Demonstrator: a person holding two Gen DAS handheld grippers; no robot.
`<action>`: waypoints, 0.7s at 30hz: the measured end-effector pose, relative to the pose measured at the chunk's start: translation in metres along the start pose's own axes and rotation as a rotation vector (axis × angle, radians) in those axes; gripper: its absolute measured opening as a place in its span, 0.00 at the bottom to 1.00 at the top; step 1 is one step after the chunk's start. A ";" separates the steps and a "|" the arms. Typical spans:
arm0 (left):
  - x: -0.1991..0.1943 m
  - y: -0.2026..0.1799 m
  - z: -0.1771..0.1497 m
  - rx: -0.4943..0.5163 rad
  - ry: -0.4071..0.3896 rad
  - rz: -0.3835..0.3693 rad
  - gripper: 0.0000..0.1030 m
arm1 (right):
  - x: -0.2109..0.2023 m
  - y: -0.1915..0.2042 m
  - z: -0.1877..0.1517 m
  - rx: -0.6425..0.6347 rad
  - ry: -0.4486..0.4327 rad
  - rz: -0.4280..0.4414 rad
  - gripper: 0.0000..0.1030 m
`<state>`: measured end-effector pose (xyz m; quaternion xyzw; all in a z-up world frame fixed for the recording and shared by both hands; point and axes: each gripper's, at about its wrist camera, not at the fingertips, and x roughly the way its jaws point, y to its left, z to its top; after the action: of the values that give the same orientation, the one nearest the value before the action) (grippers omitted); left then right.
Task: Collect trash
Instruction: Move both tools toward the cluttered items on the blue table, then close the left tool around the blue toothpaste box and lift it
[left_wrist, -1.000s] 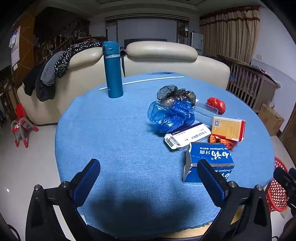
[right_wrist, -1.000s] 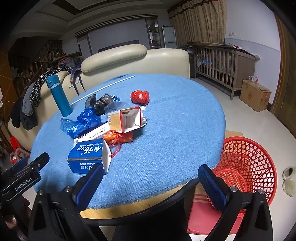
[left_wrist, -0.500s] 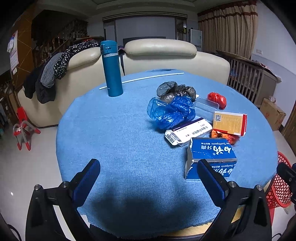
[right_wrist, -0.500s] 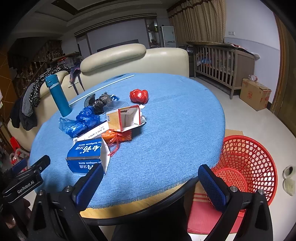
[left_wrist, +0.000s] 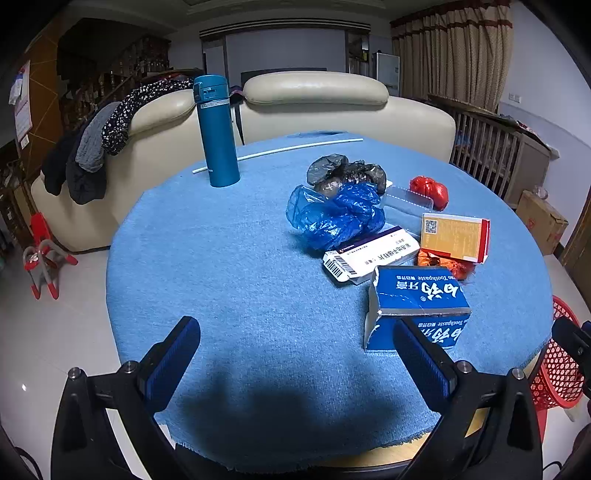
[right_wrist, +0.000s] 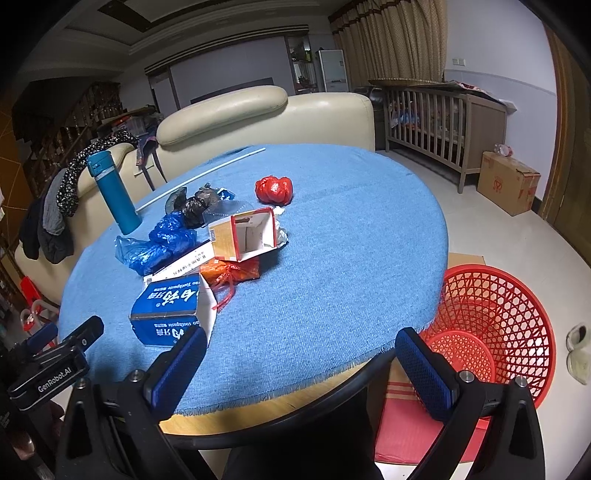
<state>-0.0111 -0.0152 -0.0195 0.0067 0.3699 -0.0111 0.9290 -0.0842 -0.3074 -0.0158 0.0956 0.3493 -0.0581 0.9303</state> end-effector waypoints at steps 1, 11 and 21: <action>0.000 0.000 0.000 0.001 0.002 -0.001 1.00 | 0.000 0.000 0.000 0.000 0.004 -0.001 1.00; 0.002 -0.002 -0.002 0.010 0.007 -0.006 1.00 | 0.000 -0.001 -0.001 -0.001 -0.010 -0.001 1.00; -0.001 -0.019 -0.005 0.065 0.011 -0.095 1.00 | -0.002 -0.008 0.000 0.031 -0.032 -0.004 1.00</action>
<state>-0.0159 -0.0338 -0.0228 0.0196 0.3744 -0.0671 0.9246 -0.0875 -0.3151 -0.0152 0.1085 0.3334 -0.0668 0.9342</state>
